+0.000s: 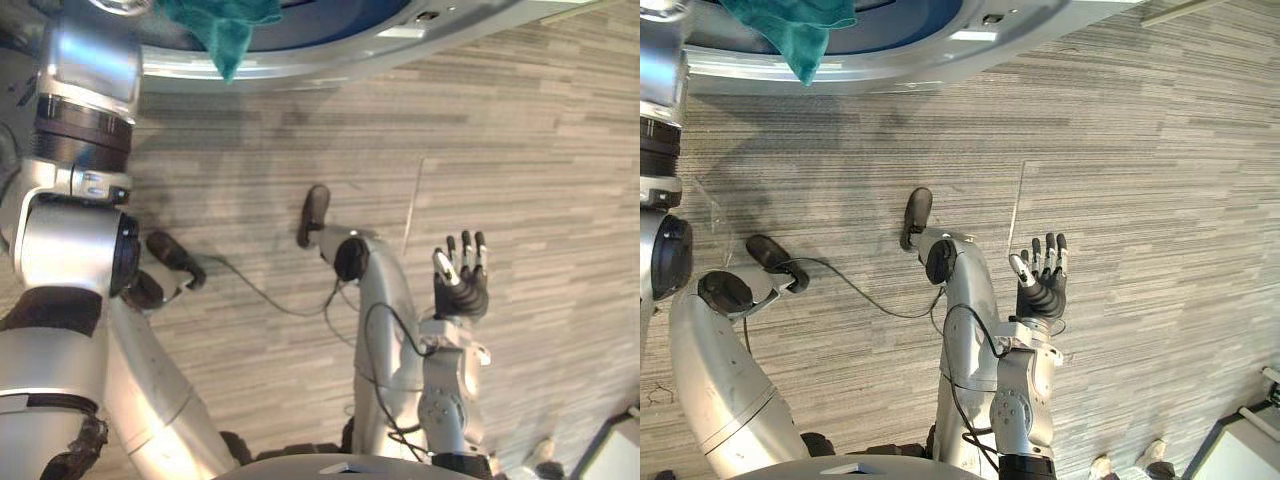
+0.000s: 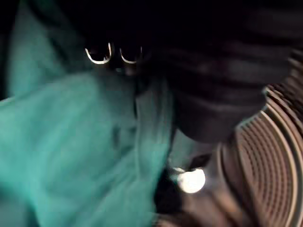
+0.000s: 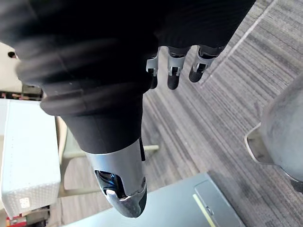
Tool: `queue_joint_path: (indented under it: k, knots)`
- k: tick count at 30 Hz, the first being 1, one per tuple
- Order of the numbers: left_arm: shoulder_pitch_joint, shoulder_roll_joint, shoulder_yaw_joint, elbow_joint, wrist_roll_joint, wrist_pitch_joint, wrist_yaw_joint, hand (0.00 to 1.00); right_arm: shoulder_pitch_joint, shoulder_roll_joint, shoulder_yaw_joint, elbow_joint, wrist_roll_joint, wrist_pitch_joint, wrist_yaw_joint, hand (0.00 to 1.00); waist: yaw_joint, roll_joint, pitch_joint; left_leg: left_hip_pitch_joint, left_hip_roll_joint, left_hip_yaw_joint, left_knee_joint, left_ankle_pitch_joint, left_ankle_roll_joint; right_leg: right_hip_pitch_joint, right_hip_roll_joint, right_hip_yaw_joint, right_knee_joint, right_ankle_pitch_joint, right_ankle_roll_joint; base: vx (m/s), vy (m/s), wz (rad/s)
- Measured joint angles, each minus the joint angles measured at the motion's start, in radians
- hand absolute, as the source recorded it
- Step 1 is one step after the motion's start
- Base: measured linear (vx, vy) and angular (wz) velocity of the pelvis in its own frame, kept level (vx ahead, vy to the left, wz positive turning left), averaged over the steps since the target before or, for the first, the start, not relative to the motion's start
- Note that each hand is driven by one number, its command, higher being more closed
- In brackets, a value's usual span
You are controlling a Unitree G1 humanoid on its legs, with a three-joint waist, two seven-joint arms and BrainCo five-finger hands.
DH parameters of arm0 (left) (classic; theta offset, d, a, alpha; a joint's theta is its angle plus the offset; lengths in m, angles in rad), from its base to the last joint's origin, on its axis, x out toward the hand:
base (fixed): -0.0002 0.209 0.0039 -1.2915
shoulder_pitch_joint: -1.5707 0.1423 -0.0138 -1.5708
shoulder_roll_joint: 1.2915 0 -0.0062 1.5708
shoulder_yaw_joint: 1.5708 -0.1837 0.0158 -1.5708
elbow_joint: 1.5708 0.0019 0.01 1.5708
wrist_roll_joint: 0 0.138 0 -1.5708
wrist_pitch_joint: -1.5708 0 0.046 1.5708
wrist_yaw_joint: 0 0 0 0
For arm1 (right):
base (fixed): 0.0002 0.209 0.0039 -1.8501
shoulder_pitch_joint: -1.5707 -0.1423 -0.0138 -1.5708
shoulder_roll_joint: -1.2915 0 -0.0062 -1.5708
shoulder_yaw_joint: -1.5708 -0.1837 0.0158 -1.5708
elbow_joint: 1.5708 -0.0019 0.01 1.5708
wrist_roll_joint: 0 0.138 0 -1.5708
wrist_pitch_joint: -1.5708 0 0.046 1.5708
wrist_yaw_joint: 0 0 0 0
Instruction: Pick up the laundry basket with both hands and put the clothes into the washing machine.
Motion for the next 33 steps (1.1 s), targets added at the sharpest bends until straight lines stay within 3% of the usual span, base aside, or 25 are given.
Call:
queue_joint_path:
  k: [2,3,6,12,14,15,16,17,19,20,21,23,26,29,33]
  knots:
    - [-0.019,-0.012,-0.001,-0.003,-0.455,-0.105,-0.036,0.0,0.0,-0.004,0.006,0.0,-0.002,0.034,-0.003,0.0,0.005,0.0,0.0,-0.006,-0.004,-0.004,-0.009,0.008,-0.001,0.002,-0.002,-0.008,-0.006,0.001,-0.002,-0.04,0.004,0.04]
    - [-0.023,-0.01,0.005,-0.009,-0.593,-0.149,-0.056,0.0,0.0,-0.007,0.015,0.0,-0.002,0.053,-0.003,0.0,0.006,0.0,0.0,-0.007,-0.003,-0.01,-0.009,0.009,-0.003,0.007,-0.001,-0.014,-0.002,0.0,-0.004,0.0,0.0,0.0]
    - [-0.022,-0.012,0.011,-0.008,-0.717,-0.171,-0.072,0.0,0.001,-0.008,0.045,-0.002,-0.002,0.061,0.002,0.0,-0.001,-0.001,-0.001,-0.005,0.002,-0.031,-0.013,0.012,-0.008,0.027,0.004,-0.034,-0.007,-0.003,-0.009,-0.03,0.002,-0.02]
    - [0.002,-0.007,0.018,-0.008,-0.844,-0.178,-0.119,0.0,0.027,-0.013,0.084,-0.004,-0.003,0.077,0.027,0.0,0.005,-0.001,-0.002,0.013,0.01,-0.033,-0.021,0.021,-0.022,0.037,0.011,-0.037,-0.005,-0.011,-0.022,-0.04,-0.022,0.02]
    - [0.007,0.011,0.003,0.002,-0.839,-0.168,-0.142,0.0,0.027,-0.021,0.088,-0.004,-0.002,0.086,0.041,0.0,0.005,-0.001,-0.002,0.018,0.01,-0.037,-0.028,0.026,-0.026,0.046,0.012,-0.044,-0.007,-0.012,-0.025,-0.03,-0.035,0.04]
    - [0.006,0.036,-0.028,0.022,-0.778,-0.134,-0.166,0.0,0.028,-0.023,0.088,-0.003,-0.001,0.092,0.045,0.0,0.006,0.0,-0.002,0.024,0.009,-0.038,-0.033,0.03,-0.029,0.051,0.012,-0.046,-0.008,-0.013,-0.027,-0.03,-0.048,0.07]
    - [0.004,0.096,-0.116,0.027,-0.555,-0.064,-0.209,0.0,0.028,-0.022,0.084,0.001,0.0,0.095,0.054,0.0,0.007,0.0,-0.002,0.029,0.01,-0.041,-0.038,0.034,-0.033,0.056,0.016,-0.049,-0.01,-0.015,-0.03,-0.03,-0.042,0.05]
    - [-0.003,0.117,-0.159,0.021,-0.445,-0.041,-0.231,0.0,0.029,-0.023,0.079,0.003,-0.001,0.095,0.064,0.0,0.009,0.0,-0.002,0.029,0.011,-0.043,-0.04,0.035,-0.034,0.057,0.017,-0.05,-0.01,-0.015,-0.03,-0.02,-0.039,0.04]
    - [-0.044,0.153,-0.367,-0.027,0.24,0.031,-0.261,0.0,0.033,-0.026,0.062,0.014,-0.002,0.094,0.102,0.0,0.026,0.0,-0.003,0.027,0.01,-0.05,-0.04,0.037,-0.035,0.061,0.017,-0.054,-0.009,-0.016,-0.03,-0.02,-0.028,0.04]
    - [-0.046,0.16,-0.423,-0.049,0.378,0.039,-0.261,0.0,0.033,-0.029,0.062,0.014,-0.002,0.094,0.114,0.0,0.028,0.0,-0.004,0.027,0.01,-0.051,-0.04,0.037,-0.035,0.061,0.017,-0.054,-0.009,-0.017,-0.03,-0.03,-0.015,0.04]
    - [-0.045,0.166,-0.519,-0.094,0.684,0.05,-0.27,0.0,0.033,-0.033,0.063,0.012,0.0,0.092,0.138,0.0,0.034,0.0,-0.005,0.027,0.007,-0.051,-0.04,0.037,-0.035,0.062,0.015,-0.054,-0.009,-0.017,-0.03,-0.02,-0.006,0.04]
    - [-0.02,0.175,-0.657,-0.188,0.955,0.049,-0.307,0.0,0.032,-0.032,0.065,0.011,0.011,0.087,0.162,0.0,0.039,0.0,-0.005,0.023,0.002,-0.052,-0.039,0.038,-0.034,0.062,0.011,-0.055,-0.009,-0.017,-0.03,-0.02,-0.002,0.05]
    - [0.09,0.189,-0.734,-0.279,1.145,-0.013,-0.303,0.0,0.032,-0.033,0.065,0.01,0.049,0.064,0.169,0.0,0.039,0.001,-0.005,0.023,-0.004,-0.052,-0.041,0.039,-0.032,0.062,0.005,-0.056,-0.008,-0.018,-0.028,-0.03,-0.006,0.05]
    - [0.219,0.19,-0.735,-0.289,1.151,-0.058,-0.304,0.0,0.031,-0.037,0.063,0.008,0.059,0.046,0.169,0.0,0.042,0.001,-0.005,0.024,-0.013,-0.052,-0.047,0.046,-0.031,0.062,-0.002,-0.057,-0.006,-0.02,-0.026,-0.03,-0.021,0.1]
    - [0.353,0.188,-0.682,-0.284,1.202,-0.057,-0.304,0.0,0.027,-0.061,0.066,0.001,0.078,0.038,0.168,0.0,0.058,0.001,-0.005,0.028,-0.02,-0.051,-0.049,0.05,-0.031,0.062,-0.01,-0.055,0.005,-0.026,-0.027,-0.03,-0.024,0.1]
